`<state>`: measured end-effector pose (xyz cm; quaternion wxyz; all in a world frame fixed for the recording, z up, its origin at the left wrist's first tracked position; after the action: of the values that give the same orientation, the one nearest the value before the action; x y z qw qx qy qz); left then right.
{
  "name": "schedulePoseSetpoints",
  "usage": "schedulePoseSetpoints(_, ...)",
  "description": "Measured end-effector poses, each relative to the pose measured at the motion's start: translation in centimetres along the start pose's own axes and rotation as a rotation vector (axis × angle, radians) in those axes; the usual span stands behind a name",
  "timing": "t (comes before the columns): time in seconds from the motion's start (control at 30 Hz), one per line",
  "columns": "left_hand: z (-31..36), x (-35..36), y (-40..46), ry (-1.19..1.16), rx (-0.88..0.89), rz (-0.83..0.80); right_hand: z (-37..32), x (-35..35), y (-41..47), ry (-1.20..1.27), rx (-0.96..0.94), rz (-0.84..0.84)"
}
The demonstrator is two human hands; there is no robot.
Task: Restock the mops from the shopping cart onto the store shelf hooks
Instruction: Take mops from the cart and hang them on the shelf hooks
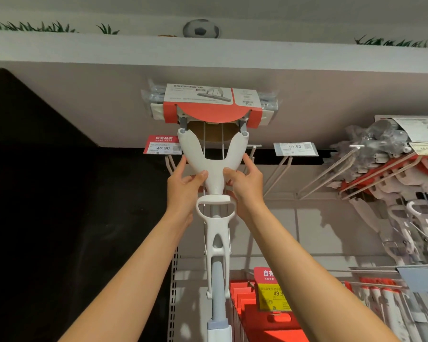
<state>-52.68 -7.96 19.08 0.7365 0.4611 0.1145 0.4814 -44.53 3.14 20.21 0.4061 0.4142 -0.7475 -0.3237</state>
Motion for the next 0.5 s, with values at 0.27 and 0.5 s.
schedulePoseSetpoints(0.27, -0.4, 0.5, 1.0, -0.008, -0.068, -0.02, 0.3, -0.2, 0.6, -0.008, 0.031, 0.05)
schedulePoseSetpoints(0.5, -3.1, 0.0, 0.7, -0.052, -0.136, 0.0, 1.9, -1.0, -0.1, -0.031, 0.056, 0.054)
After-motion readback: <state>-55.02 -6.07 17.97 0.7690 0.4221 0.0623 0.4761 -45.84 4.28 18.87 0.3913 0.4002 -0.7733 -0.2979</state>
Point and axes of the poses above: each hand's wrist, its own y-axis towards the middle knuckle, its own x-axis out of the palm, z = x × y, the point moved 3 cm from there along y, towards the middle knuckle, and after that the axes turned 4 degrees about -x, right-handed, at the moved point
